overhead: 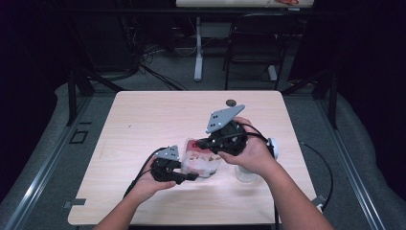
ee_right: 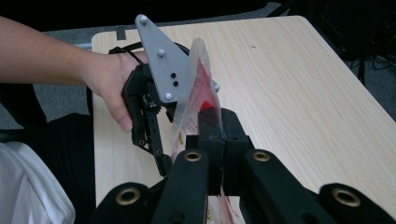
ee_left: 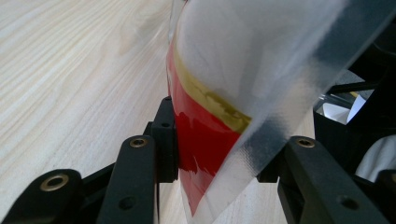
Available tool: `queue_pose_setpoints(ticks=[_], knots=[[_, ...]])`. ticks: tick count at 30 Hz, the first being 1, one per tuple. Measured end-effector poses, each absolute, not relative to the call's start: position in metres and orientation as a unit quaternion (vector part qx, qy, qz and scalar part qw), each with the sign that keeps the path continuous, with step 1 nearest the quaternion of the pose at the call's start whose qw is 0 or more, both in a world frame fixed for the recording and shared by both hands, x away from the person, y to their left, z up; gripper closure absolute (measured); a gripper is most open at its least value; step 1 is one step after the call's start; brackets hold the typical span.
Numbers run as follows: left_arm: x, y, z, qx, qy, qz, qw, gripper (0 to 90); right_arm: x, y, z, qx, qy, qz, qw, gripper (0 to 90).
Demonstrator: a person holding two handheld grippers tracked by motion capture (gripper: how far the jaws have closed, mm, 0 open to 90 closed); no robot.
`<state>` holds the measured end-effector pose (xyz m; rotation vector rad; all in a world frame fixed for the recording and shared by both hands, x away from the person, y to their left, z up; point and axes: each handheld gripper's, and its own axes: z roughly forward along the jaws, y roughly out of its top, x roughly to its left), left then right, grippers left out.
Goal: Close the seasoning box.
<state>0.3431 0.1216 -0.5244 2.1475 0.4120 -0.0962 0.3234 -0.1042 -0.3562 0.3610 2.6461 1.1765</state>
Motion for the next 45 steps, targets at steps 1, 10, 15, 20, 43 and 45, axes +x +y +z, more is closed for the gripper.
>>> queue_pose_setpoints(ticks=[1, 10, 15, 20, 43, 45], knots=[[0.343, 0.121, -0.524, 0.873, 0.169, -0.04, 0.456, 61.7, 0.324, -0.105, -0.357, 0.126, 0.9, 0.403, 0.11, 89.9], [0.343, 0.123, -0.523, 0.882, 0.178, -0.038, 0.435, 62.6, 0.325, -0.112, -0.366, 0.145, 0.894, 0.409, 0.111, 89.6], [0.343, 0.123, -0.524, 0.884, 0.179, -0.041, 0.429, 62.8, 0.325, -0.117, -0.37, 0.157, 0.89, 0.412, 0.113, 89.6], [0.343, 0.124, -0.523, 0.885, 0.18, -0.039, 0.429, 63.0, 0.325, -0.122, -0.373, 0.164, 0.888, 0.413, 0.116, 89.7], [0.342, 0.127, -0.517, 0.888, 0.185, -0.037, 0.418, 64.3, 0.323, -0.149, -0.39, 0.201, 0.867, 0.437, 0.129, 89.5], [0.342, 0.126, -0.517, 0.891, 0.186, -0.035, 0.413, 64.4, 0.322, -0.15, -0.393, 0.204, 0.864, 0.441, 0.129, 89.4]])
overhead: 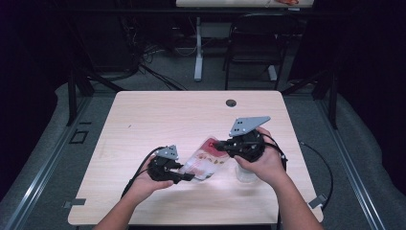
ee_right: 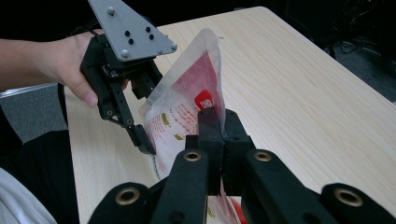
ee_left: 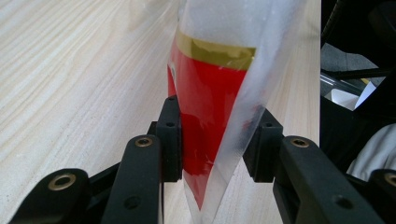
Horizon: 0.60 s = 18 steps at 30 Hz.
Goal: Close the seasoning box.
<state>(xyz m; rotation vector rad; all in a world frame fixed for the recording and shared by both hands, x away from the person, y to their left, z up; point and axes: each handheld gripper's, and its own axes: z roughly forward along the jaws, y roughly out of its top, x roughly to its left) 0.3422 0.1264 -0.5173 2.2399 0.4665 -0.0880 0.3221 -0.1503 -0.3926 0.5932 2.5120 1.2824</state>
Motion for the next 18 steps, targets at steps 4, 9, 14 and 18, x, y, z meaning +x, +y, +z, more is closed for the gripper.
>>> queue_pose_setpoints(ticks=[4, 9, 14, 18], knots=[[0.342, 0.125, -0.518, 0.892, 0.186, -0.036, 0.41, 64.6, 0.322, -0.155, -0.398, 0.209, 0.861, 0.446, 0.129, 89.3], [0.342, 0.125, -0.518, 0.895, 0.192, -0.029, 0.403, 64.7, 0.321, -0.16, -0.405, 0.212, 0.857, 0.45, 0.133, 88.9], [0.343, 0.124, -0.516, 0.896, 0.191, -0.03, 0.399, 65.0, 0.32, -0.163, -0.409, 0.218, 0.856, 0.447, 0.143, 88.6], [0.343, 0.124, -0.512, 0.898, 0.196, -0.02, 0.393, 65.0, 0.32, -0.166, -0.41, 0.224, 0.853, 0.448, 0.146, 88.4]])
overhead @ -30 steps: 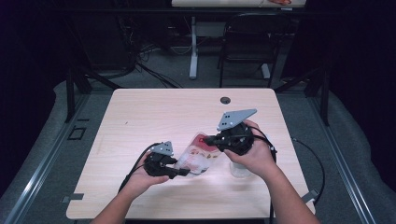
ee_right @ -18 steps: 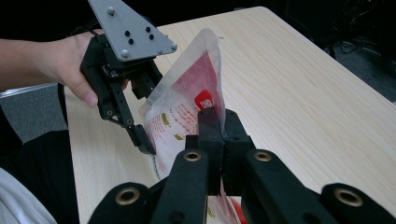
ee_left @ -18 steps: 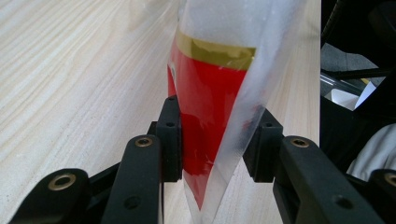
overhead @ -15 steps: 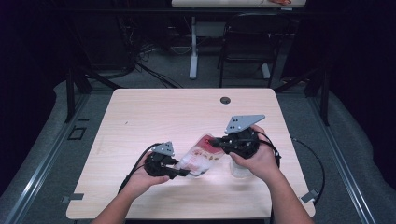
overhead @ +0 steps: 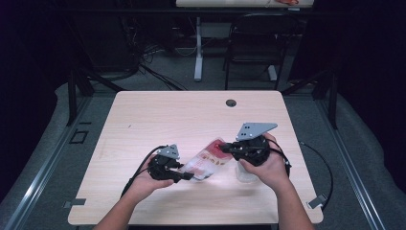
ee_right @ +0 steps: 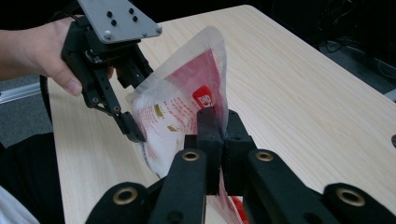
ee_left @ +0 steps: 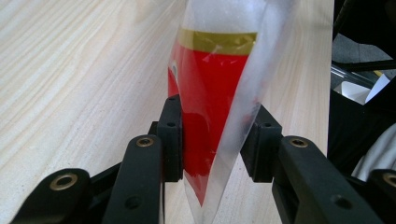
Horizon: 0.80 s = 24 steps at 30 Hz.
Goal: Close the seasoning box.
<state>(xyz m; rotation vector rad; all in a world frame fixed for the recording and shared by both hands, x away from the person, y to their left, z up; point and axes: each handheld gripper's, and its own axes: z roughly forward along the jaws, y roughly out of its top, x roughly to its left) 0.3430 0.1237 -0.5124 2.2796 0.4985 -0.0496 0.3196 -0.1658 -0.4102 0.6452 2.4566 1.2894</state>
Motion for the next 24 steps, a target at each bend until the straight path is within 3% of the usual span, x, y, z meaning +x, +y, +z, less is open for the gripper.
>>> queue_pose_setpoints(ticks=[24], knots=[[0.347, 0.115, -0.5, 0.907, 0.198, -0.018, 0.372, 65.7, 0.319, -0.182, -0.416, 0.268, 0.848, 0.433, 0.147, 83.1]])
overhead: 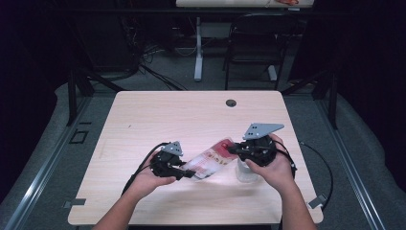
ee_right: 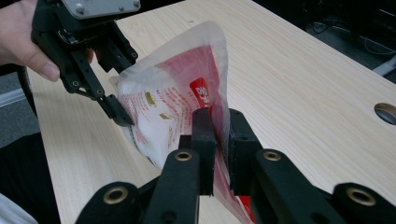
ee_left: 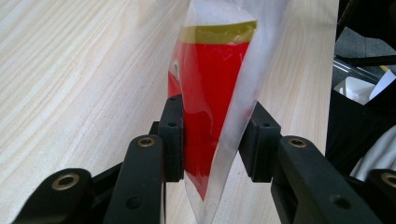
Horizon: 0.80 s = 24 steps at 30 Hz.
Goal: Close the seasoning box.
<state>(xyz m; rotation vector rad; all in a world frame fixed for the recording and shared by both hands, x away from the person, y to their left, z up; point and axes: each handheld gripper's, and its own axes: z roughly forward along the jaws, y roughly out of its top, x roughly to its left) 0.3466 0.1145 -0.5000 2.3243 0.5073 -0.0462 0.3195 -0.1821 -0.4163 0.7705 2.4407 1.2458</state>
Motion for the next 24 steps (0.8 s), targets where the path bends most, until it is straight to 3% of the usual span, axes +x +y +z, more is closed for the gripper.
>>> queue_pose_setpoints(ticks=[24], knots=[[0.349, 0.1152, -0.5012, 0.912, 0.199, -0.032, 0.357, 65.9, 0.3174, -0.1859, -0.4134, 0.271, 0.843, 0.438, 0.157, 71.4]])
